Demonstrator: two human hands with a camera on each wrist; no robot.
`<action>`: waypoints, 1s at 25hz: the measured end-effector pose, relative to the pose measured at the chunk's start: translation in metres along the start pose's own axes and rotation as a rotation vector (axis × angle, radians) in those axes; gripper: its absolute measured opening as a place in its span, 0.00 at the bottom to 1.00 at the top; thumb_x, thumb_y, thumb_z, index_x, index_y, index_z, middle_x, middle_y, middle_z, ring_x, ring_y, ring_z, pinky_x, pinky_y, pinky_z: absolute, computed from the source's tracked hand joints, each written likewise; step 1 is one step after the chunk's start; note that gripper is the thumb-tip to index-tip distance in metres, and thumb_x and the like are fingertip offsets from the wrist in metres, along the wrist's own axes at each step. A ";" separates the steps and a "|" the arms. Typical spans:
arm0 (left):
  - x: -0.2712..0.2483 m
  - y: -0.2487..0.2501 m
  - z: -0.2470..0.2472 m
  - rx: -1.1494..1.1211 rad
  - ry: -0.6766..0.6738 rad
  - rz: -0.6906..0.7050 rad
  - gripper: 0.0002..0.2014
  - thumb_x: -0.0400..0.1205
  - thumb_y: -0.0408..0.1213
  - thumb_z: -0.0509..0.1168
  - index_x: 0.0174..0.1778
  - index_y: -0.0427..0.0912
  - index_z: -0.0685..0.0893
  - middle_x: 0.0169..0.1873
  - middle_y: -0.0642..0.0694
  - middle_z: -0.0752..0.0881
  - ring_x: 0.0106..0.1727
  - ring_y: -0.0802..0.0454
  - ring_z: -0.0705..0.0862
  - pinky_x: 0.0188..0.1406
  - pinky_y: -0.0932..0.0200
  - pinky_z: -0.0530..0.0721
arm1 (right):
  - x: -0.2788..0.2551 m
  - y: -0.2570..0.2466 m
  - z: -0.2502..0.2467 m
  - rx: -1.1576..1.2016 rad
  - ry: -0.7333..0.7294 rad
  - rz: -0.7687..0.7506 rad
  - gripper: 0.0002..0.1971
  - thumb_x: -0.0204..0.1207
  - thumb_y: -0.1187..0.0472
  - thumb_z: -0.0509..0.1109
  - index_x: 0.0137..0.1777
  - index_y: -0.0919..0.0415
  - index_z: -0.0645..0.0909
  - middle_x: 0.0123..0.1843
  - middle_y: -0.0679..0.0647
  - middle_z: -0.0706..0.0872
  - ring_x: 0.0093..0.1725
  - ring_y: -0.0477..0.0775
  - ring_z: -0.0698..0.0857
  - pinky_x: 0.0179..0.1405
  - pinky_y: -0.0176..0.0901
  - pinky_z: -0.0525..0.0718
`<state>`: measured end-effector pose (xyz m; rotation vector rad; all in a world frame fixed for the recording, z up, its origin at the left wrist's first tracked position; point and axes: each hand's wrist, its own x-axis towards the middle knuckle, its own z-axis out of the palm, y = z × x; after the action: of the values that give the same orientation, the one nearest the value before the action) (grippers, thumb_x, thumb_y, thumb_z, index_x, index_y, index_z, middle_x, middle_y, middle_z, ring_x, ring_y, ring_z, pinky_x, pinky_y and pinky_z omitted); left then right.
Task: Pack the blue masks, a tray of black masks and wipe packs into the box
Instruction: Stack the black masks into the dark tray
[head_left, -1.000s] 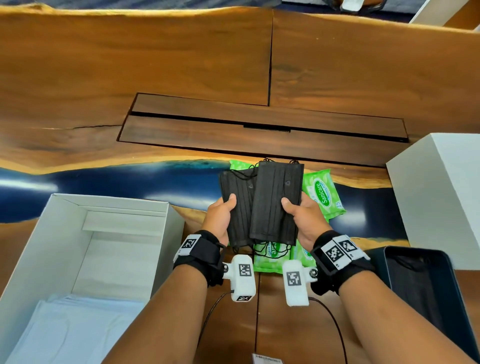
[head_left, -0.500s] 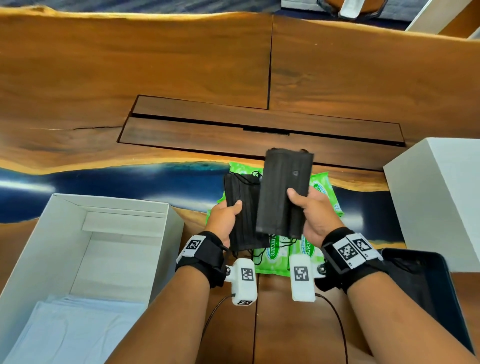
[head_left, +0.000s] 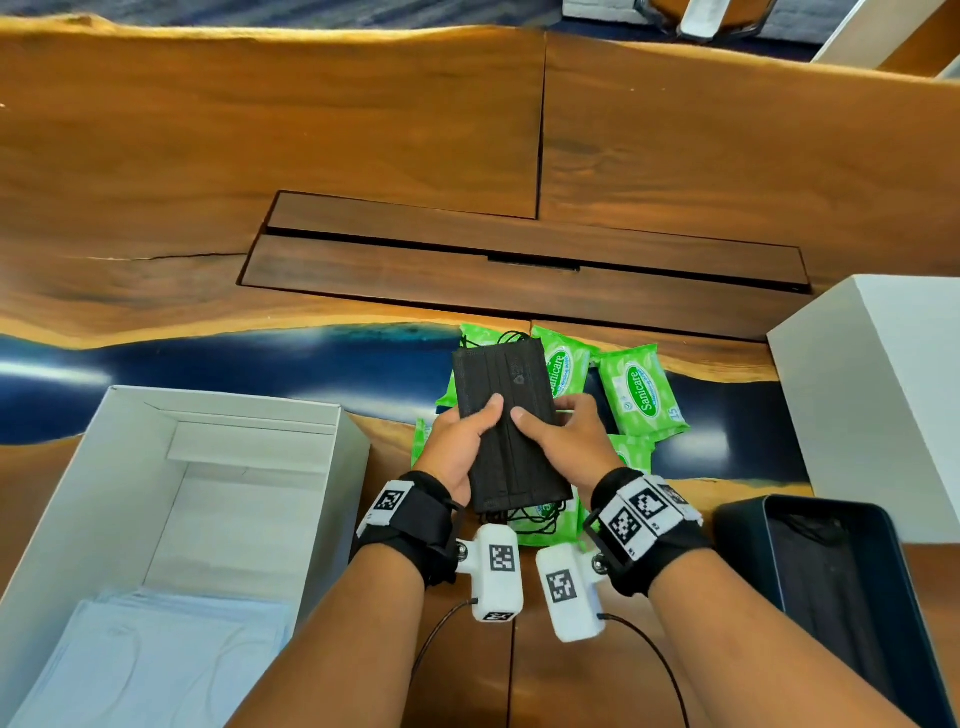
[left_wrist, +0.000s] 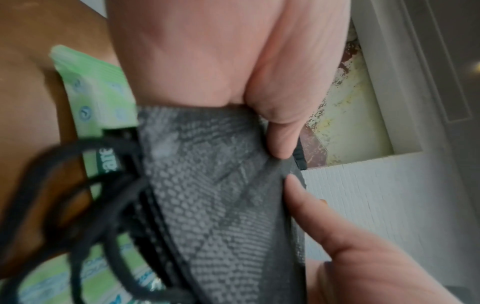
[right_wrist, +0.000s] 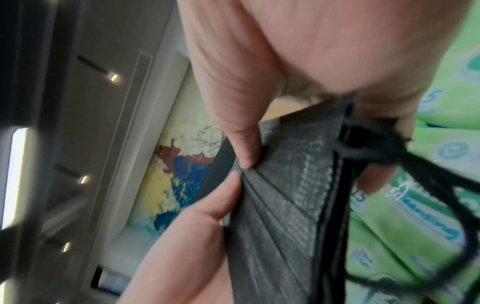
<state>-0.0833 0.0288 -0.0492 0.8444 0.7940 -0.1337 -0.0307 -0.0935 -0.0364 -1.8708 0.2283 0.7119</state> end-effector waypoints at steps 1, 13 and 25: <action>0.001 -0.001 0.001 0.008 0.002 0.001 0.15 0.85 0.40 0.66 0.63 0.35 0.84 0.57 0.32 0.88 0.57 0.35 0.88 0.54 0.41 0.88 | -0.002 -0.001 -0.001 0.101 -0.065 0.066 0.20 0.73 0.52 0.78 0.59 0.59 0.75 0.54 0.58 0.86 0.50 0.56 0.89 0.51 0.54 0.89; -0.007 -0.010 0.013 0.040 0.112 0.150 0.07 0.86 0.30 0.63 0.55 0.40 0.85 0.54 0.35 0.89 0.51 0.40 0.89 0.53 0.45 0.87 | -0.031 0.002 -0.012 0.125 -0.223 -0.077 0.15 0.76 0.69 0.73 0.60 0.59 0.77 0.56 0.59 0.88 0.56 0.57 0.88 0.59 0.56 0.87; -0.043 0.003 0.039 0.257 -0.053 0.111 0.36 0.76 0.14 0.64 0.74 0.50 0.66 0.50 0.40 0.81 0.43 0.44 0.84 0.27 0.49 0.85 | -0.055 0.028 -0.107 0.329 0.349 -0.072 0.12 0.71 0.61 0.79 0.51 0.62 0.82 0.51 0.61 0.89 0.51 0.62 0.89 0.52 0.59 0.89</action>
<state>-0.0897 -0.0051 -0.0026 1.1210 0.6870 -0.1606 -0.0484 -0.2099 0.0002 -1.6651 0.4698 0.2733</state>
